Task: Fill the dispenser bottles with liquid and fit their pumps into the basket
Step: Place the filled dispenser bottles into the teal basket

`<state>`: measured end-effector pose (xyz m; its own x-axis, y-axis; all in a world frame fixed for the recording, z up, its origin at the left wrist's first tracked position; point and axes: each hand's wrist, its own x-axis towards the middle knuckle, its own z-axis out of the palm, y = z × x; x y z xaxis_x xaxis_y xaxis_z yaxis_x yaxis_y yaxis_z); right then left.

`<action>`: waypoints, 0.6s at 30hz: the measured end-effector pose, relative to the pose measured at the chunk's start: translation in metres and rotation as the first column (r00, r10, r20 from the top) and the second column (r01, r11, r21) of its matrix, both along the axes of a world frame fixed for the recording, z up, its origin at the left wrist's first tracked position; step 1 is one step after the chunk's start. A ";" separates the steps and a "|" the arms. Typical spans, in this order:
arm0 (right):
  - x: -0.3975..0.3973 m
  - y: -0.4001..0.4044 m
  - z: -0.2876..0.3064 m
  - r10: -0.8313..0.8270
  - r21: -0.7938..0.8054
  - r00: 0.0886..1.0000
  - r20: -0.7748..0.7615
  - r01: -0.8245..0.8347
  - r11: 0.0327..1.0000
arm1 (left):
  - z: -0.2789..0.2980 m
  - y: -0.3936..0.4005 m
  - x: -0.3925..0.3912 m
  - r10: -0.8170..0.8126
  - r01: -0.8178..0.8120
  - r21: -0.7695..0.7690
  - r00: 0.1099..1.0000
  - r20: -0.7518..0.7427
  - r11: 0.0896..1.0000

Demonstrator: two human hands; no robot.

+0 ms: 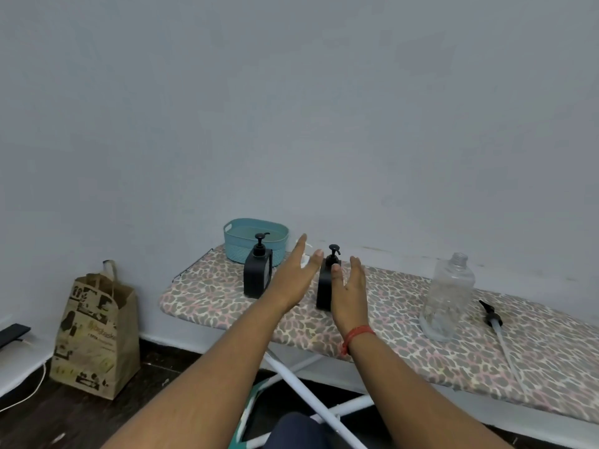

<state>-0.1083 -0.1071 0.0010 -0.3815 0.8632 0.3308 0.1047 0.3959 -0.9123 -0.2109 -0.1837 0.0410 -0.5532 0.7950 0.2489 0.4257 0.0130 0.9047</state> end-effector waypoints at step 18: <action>-0.123 -0.049 -0.009 0.394 -0.054 0.907 0.147 -0.391 0.919 | -0.049 -0.028 -0.117 0.283 -0.285 -0.016 0.940 0.188 0.958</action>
<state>-0.2316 -0.1563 -0.0081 -0.7350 0.6402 0.2236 0.0832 0.4125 -0.9072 -0.3274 -0.2112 -0.0081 -0.7930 0.5958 0.1271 0.2291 0.0983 0.9684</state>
